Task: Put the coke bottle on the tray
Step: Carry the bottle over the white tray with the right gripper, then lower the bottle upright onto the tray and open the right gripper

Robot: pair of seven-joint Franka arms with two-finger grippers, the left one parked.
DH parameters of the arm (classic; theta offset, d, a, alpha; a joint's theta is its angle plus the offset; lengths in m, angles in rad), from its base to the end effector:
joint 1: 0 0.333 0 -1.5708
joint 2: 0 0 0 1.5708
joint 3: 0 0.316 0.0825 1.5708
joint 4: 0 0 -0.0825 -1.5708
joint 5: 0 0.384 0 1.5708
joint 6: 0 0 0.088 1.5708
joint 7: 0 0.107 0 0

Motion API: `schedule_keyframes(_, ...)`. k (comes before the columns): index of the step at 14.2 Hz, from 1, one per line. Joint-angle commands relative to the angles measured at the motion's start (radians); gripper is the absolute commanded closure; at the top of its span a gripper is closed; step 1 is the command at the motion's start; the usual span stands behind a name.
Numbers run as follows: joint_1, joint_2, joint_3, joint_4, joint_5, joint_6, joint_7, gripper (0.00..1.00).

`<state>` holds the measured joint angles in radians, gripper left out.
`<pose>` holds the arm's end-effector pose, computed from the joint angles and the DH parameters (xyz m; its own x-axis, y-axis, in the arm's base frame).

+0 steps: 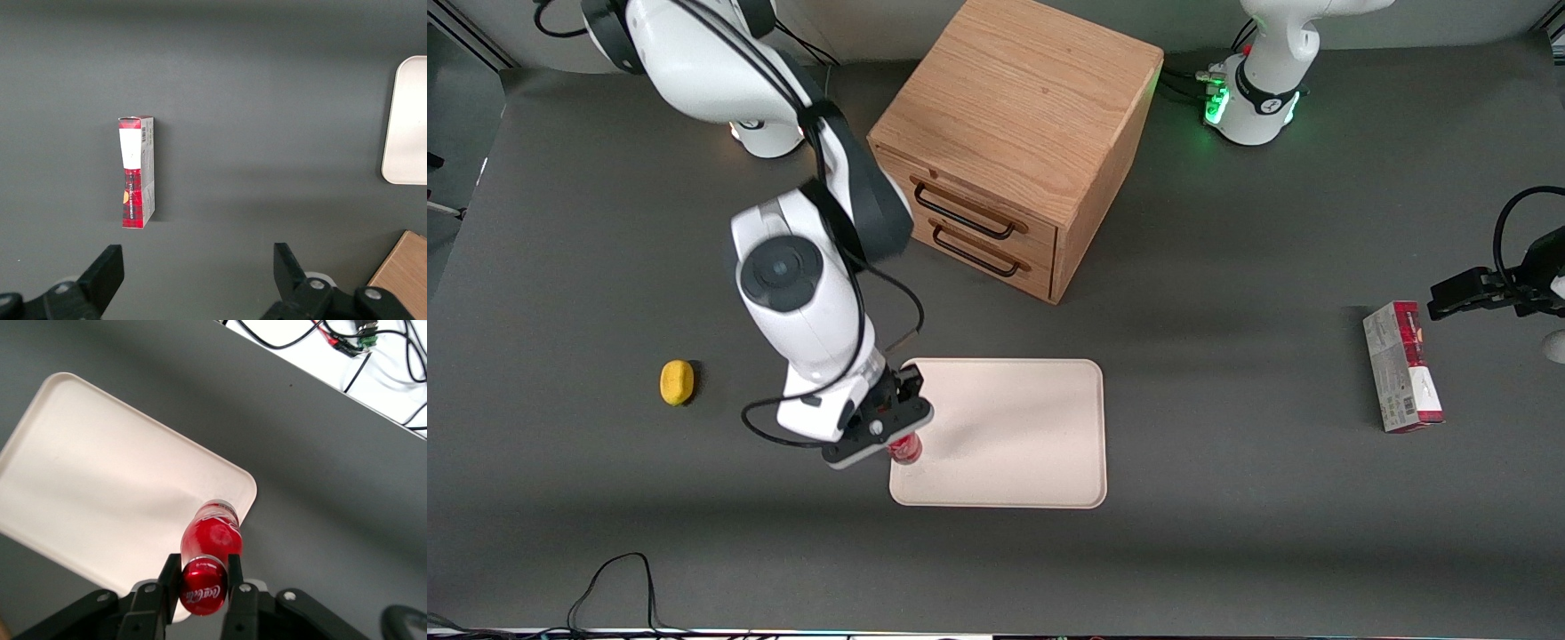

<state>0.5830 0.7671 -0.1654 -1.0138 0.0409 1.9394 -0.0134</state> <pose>0.6875 0.3574 0.4166 0.8745 0.4565 0.1639 0.4501 -0.8897 0.0766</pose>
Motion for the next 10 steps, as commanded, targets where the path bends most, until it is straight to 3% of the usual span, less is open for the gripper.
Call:
schedule_keyframes(1, 0.000, 0.052, 0.000, 0.024, -0.009, 0.064, 0.001, 0.97)
schedule_keyframes(5, -0.002, 0.061, 0.001, -0.049, 0.045, 0.144, 0.000, 0.97)
schedule_keyframes(10, -0.002, 0.073, 0.001, -0.052, 0.047, 0.162, -0.002, 0.91)
